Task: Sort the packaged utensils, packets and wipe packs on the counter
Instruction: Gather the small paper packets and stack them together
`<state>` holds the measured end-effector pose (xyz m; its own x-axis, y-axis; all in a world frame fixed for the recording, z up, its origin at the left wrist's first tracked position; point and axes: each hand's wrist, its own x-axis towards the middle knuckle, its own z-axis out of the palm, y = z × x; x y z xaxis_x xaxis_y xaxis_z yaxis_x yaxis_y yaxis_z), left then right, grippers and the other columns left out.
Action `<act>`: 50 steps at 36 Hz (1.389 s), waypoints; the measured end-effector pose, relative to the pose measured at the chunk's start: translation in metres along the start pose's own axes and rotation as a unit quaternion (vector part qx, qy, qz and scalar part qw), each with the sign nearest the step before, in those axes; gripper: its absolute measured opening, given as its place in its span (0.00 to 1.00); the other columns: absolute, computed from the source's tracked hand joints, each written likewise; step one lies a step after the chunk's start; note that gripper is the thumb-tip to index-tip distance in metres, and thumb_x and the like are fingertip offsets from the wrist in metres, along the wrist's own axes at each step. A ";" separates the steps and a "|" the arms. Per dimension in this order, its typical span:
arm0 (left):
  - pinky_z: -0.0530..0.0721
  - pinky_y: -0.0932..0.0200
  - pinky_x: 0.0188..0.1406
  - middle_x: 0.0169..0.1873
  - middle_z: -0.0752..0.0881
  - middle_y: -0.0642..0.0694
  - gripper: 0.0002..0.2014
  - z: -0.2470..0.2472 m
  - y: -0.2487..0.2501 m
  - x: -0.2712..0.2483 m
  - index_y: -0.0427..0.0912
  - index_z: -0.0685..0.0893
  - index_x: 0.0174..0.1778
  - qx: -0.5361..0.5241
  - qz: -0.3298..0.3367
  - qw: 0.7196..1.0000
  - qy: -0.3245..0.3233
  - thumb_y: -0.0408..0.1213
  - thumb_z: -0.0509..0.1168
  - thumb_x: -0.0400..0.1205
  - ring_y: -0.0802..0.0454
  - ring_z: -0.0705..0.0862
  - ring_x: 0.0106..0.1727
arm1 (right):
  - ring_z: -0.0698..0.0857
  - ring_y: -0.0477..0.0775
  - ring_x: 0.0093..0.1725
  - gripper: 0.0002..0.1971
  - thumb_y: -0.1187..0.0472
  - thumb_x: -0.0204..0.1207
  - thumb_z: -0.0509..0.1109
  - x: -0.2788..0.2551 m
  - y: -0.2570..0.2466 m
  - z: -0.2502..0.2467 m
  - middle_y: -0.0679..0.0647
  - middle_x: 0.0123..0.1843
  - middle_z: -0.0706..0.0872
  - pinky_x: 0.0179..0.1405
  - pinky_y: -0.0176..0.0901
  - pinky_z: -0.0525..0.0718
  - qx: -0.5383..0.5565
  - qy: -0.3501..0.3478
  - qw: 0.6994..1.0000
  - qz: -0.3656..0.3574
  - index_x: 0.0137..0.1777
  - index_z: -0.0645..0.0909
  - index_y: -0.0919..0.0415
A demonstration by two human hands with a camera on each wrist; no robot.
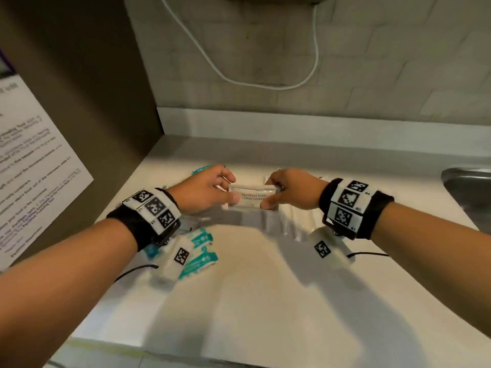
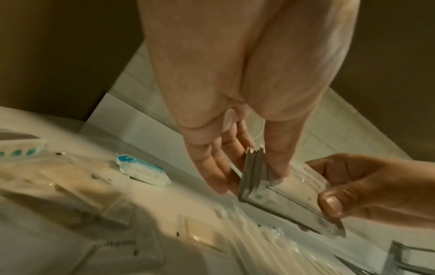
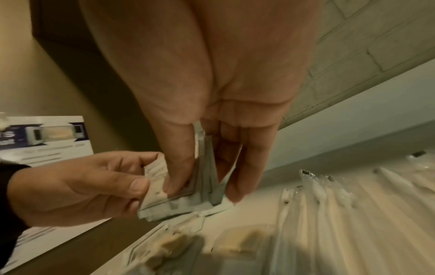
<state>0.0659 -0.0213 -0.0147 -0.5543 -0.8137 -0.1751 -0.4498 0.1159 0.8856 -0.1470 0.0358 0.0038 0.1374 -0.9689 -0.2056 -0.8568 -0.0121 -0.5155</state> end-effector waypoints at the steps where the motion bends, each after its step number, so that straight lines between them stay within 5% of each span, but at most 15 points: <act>1: 0.87 0.61 0.41 0.46 0.83 0.43 0.18 -0.003 0.001 0.008 0.39 0.76 0.59 -0.011 -0.001 1.000 0.009 0.28 0.75 0.76 0.44 0.86 0.45 | 0.86 0.58 0.44 0.21 0.49 0.70 0.78 0.009 0.000 -0.004 0.57 0.47 0.89 0.48 0.49 0.84 0.008 -0.005 1.000 0.010 0.55 0.82 0.63; 3: 0.87 0.69 0.33 0.44 0.82 0.42 0.18 -0.008 0.001 0.024 0.36 0.76 0.61 -0.023 -0.008 0.999 0.021 0.26 0.72 0.77 0.49 0.84 0.40 | 0.90 0.61 0.46 0.22 0.51 0.68 0.80 0.029 0.001 -0.010 0.60 0.45 0.91 0.53 0.54 0.87 0.032 -0.012 0.999 0.033 0.54 0.82 0.67; 5: 0.88 0.68 0.35 0.46 0.83 0.40 0.18 -0.013 -0.002 0.041 0.35 0.75 0.63 -0.035 -0.021 0.999 0.022 0.25 0.71 0.79 0.49 0.85 0.40 | 0.91 0.60 0.45 0.22 0.53 0.69 0.80 0.048 0.001 -0.013 0.60 0.46 0.91 0.53 0.52 0.89 0.047 -0.016 0.997 0.052 0.56 0.82 0.68; 8: 0.88 0.66 0.39 0.51 0.86 0.36 0.17 -0.018 -0.012 0.066 0.35 0.76 0.62 -0.023 -0.038 0.998 0.032 0.28 0.71 0.79 0.48 0.87 0.42 | 0.90 0.57 0.44 0.22 0.56 0.71 0.78 0.073 0.002 -0.014 0.60 0.48 0.90 0.48 0.45 0.89 0.064 -0.025 0.995 0.074 0.60 0.81 0.68; 11: 0.85 0.70 0.33 0.52 0.88 0.38 0.17 -0.020 -0.022 0.087 0.34 0.79 0.63 0.000 -0.056 0.997 0.054 0.31 0.72 0.80 0.50 0.88 0.43 | 0.87 0.51 0.35 0.19 0.57 0.74 0.76 0.093 0.003 -0.013 0.58 0.44 0.89 0.35 0.35 0.85 0.058 -0.036 0.992 0.102 0.60 0.81 0.66; 15: 0.89 0.56 0.51 0.51 0.90 0.39 0.14 -0.020 -0.038 0.112 0.35 0.84 0.61 0.020 -0.082 0.994 0.065 0.33 0.72 0.79 0.47 0.90 0.49 | 0.84 0.47 0.30 0.16 0.58 0.75 0.75 0.117 0.008 -0.009 0.53 0.36 0.86 0.27 0.32 0.81 0.046 -0.043 0.989 0.135 0.58 0.82 0.67; 18: 0.89 0.55 0.51 0.48 0.91 0.40 0.11 -0.019 -0.046 0.127 0.33 0.88 0.58 0.037 -0.092 0.993 0.069 0.33 0.71 0.80 0.48 0.89 0.45 | 0.84 0.49 0.31 0.13 0.58 0.75 0.74 0.134 0.009 -0.005 0.54 0.35 0.87 0.34 0.38 0.84 0.011 -0.044 0.988 0.148 0.55 0.84 0.67; 22: 0.89 0.49 0.53 0.47 0.91 0.41 0.12 -0.024 -0.052 0.139 0.36 0.88 0.58 0.077 -0.088 0.991 0.072 0.34 0.71 0.81 0.44 0.90 0.48 | 0.87 0.55 0.40 0.12 0.58 0.76 0.71 0.150 0.010 0.001 0.60 0.47 0.91 0.53 0.50 0.89 -0.031 -0.046 0.987 0.149 0.53 0.85 0.66; 33: 0.85 0.47 0.62 0.54 0.89 0.35 0.23 -0.029 -0.050 0.155 0.37 0.83 0.67 0.169 -0.097 0.978 0.067 0.39 0.75 0.77 0.38 0.88 0.56 | 0.90 0.60 0.50 0.19 0.62 0.73 0.76 0.159 0.011 0.003 0.62 0.57 0.88 0.51 0.52 0.90 -0.005 -0.048 0.986 0.161 0.63 0.83 0.66; 37: 0.80 0.55 0.64 0.57 0.89 0.41 0.24 -0.031 -0.047 0.156 0.38 0.82 0.70 0.236 -0.085 0.965 0.072 0.44 0.72 0.79 0.44 0.86 0.60 | 0.90 0.60 0.51 0.21 0.57 0.75 0.74 0.158 0.009 0.000 0.61 0.60 0.88 0.56 0.51 0.87 -0.058 -0.047 0.988 0.136 0.65 0.82 0.66; 42: 0.75 0.56 0.68 0.69 0.82 0.41 0.27 -0.034 -0.045 0.159 0.39 0.76 0.75 0.289 -0.070 0.954 0.040 0.45 0.70 0.81 0.43 0.80 0.69 | 0.83 0.60 0.63 0.25 0.47 0.78 0.69 0.157 0.010 -0.001 0.59 0.66 0.84 0.65 0.51 0.80 -0.127 -0.030 0.985 0.115 0.67 0.81 0.63; 50: 0.76 0.52 0.71 0.76 0.75 0.42 0.48 -0.038 -0.040 0.166 0.43 0.66 0.81 0.376 -0.017 0.925 -0.055 0.52 0.81 0.67 0.43 0.77 0.72 | 0.84 0.59 0.60 0.36 0.42 0.61 0.80 0.161 0.005 0.001 0.54 0.60 0.86 0.61 0.54 0.84 -0.207 -0.059 0.971 0.104 0.68 0.79 0.58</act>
<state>0.0190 -0.1824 -0.0629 -0.5808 -0.7658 -0.2762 -0.8047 0.4886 0.3373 -0.1291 -0.1199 -0.0325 -0.0244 -0.9264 -0.3757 -0.9951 0.0585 -0.0797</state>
